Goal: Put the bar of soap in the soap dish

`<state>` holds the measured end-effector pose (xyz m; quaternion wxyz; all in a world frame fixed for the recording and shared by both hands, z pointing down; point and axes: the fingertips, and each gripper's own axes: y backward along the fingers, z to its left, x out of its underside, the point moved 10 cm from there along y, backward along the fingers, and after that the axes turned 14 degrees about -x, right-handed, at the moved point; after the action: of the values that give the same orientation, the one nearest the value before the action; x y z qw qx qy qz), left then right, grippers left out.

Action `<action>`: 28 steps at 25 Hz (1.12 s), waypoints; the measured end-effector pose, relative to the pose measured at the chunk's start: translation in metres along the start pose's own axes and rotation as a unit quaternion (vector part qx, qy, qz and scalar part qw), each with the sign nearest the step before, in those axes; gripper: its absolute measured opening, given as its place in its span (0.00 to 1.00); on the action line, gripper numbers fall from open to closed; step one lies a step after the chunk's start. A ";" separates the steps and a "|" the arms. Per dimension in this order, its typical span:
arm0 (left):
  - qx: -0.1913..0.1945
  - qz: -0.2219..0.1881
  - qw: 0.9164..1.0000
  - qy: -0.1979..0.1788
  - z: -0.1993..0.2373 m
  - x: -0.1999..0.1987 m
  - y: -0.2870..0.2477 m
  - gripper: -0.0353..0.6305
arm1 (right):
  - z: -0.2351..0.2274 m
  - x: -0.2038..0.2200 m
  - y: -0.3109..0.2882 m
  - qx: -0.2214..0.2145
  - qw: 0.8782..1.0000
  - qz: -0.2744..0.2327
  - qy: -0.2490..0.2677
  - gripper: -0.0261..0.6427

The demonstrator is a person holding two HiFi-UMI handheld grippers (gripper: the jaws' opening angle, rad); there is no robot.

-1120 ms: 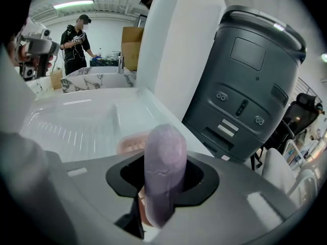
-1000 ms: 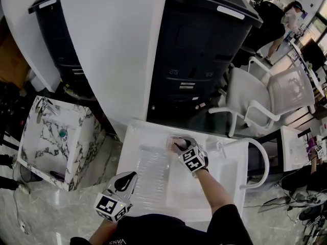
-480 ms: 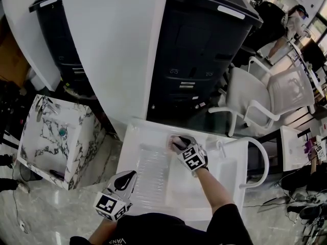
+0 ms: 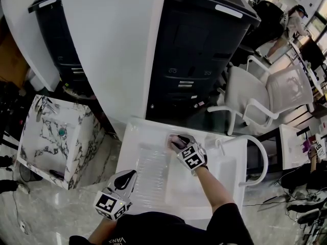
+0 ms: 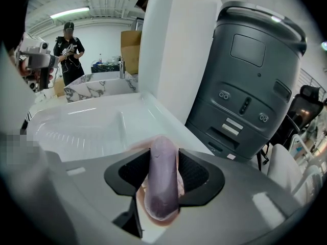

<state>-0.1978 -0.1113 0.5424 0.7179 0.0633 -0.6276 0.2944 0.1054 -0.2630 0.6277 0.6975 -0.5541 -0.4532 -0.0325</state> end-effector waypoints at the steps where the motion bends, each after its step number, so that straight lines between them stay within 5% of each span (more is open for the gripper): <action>1: 0.000 0.000 1.000 0.001 0.000 0.001 0.000 0.12 | 0.001 0.000 0.000 -0.002 1.000 0.000 0.001 0.26; 28: 0.003 -0.002 1.000 0.000 -0.004 0.002 0.005 0.12 | 0.006 0.003 0.012 0.009 1.000 0.000 -0.012 0.37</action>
<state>-0.1970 -0.1049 0.5417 0.7183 0.0667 -0.6264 0.2953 0.1102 -0.2528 0.6206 0.6969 -0.5482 -0.4619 -0.0214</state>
